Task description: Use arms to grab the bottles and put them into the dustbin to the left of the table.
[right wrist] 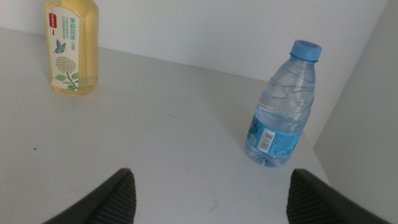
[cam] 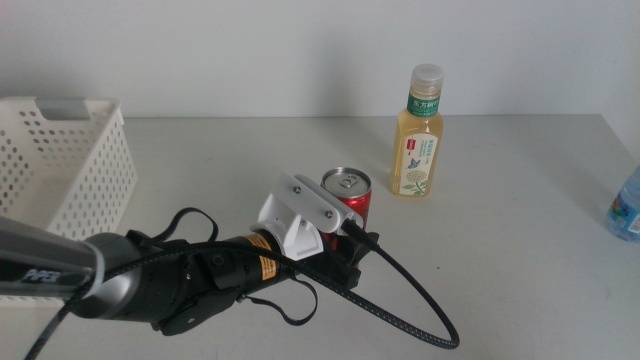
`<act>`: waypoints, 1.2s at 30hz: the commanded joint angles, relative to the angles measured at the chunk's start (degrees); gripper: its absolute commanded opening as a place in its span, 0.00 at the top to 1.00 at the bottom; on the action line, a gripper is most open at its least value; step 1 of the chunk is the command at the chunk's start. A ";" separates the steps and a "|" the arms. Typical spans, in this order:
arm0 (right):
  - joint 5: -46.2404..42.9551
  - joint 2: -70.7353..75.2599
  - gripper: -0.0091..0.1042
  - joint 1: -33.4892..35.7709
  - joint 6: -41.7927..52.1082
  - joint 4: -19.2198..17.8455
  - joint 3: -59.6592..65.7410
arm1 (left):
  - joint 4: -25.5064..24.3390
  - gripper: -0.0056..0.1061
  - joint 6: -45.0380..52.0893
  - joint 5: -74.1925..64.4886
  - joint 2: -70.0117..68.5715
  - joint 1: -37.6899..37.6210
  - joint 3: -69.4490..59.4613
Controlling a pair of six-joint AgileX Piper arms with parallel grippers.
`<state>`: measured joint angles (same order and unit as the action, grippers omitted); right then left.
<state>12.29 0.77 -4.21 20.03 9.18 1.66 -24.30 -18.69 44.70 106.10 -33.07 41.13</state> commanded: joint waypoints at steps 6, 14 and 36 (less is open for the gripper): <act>-4.08 1.24 0.37 -0.30 0.55 -0.13 -0.56 | 1.41 0.85 -4.59 -7.88 -16.95 1.44 1.97; -4.08 1.24 0.37 -0.30 0.55 -0.13 -0.56 | -1.21 0.85 -11.93 -41.73 -27.94 4.67 13.00; -4.08 1.24 0.37 -0.30 0.55 -0.13 -0.56 | 50.86 0.91 47.16 -88.80 -27.64 40.47 38.09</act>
<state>12.29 0.77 -4.21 20.03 9.18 1.66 24.12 28.27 -46.78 80.36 5.29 76.03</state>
